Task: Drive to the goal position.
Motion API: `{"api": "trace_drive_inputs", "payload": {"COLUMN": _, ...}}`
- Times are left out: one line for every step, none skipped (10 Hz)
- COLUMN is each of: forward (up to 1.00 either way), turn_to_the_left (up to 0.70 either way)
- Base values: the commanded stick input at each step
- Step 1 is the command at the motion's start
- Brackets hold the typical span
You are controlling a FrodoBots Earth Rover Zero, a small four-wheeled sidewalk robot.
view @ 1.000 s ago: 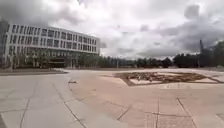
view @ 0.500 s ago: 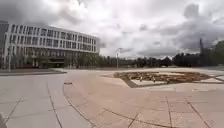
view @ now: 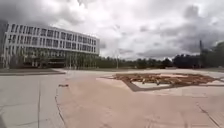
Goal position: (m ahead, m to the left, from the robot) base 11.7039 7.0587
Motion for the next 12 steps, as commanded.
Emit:
{"api": "trace_drive_inputs", "payload": {"forward": 0.7, "turn_to_the_left": 0.0}}
{"api": "trace_drive_inputs", "payload": {"forward": 0.7, "turn_to_the_left": 0.0}}
{"api": "trace_drive_inputs", "payload": {"forward": 0.7, "turn_to_the_left": 0.0}}
{"api": "trace_drive_inputs", "payload": {"forward": 0.7, "turn_to_the_left": 0.0}}
{"api": "trace_drive_inputs", "payload": {"forward": 0.7, "turn_to_the_left": 0.0}}
{"api": "trace_drive_inputs", "payload": {"forward": 0.7, "turn_to_the_left": 0.0}}
{"api": "trace_drive_inputs", "payload": {"forward": 0.7, "turn_to_the_left": 0.0}}
{"api": "trace_drive_inputs", "payload": {"forward": 0.7, "turn_to_the_left": 0.0}}
{"api": "trace_drive_inputs", "payload": {"forward": 0.7, "turn_to_the_left": 0.0}}
{"api": "trace_drive_inputs", "payload": {"forward": 0.7, "turn_to_the_left": 0.0}}
{"api": "trace_drive_inputs", "payload": {"forward": 0.7, "turn_to_the_left": 0.0}}
{"api": "trace_drive_inputs", "payload": {"forward": 0.7, "turn_to_the_left": 0.0}}
